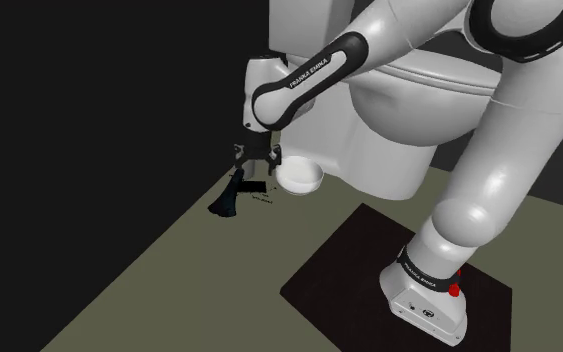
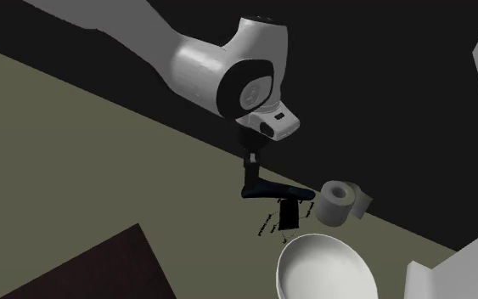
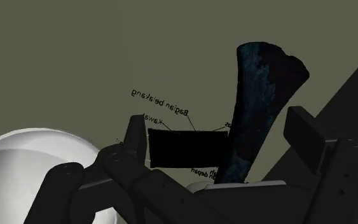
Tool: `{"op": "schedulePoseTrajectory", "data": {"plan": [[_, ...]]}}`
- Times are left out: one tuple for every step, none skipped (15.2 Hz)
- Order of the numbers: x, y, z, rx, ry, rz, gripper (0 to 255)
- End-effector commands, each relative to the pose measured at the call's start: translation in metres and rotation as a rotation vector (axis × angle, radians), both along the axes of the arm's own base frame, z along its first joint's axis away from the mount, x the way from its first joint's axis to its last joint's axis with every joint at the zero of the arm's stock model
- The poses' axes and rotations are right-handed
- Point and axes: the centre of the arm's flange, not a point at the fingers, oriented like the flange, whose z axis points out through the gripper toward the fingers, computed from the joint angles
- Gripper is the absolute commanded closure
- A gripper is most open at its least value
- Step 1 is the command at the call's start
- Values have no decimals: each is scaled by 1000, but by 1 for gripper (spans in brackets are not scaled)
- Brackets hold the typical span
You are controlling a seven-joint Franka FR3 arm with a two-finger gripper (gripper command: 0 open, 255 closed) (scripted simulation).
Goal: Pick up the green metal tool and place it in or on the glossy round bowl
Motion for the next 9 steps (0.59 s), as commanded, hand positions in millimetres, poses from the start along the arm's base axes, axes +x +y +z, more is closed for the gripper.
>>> {"op": "schedulePoseTrajectory", "data": {"plan": [[16,0,-16,9,-8,-66,0],[25,0,-24,14,-12,-97,0],[34,-1,-33,18,-15,-128,0],[43,-2,-42,22,-19,-158,0],[52,-3,-50,26,-23,-189,0],[62,-5,-59,31,-26,-220,0],[71,-7,-68,35,-30,-251,0],[80,-9,-76,39,-33,-282,0],[89,-11,-85,43,-37,-313,0]]}}
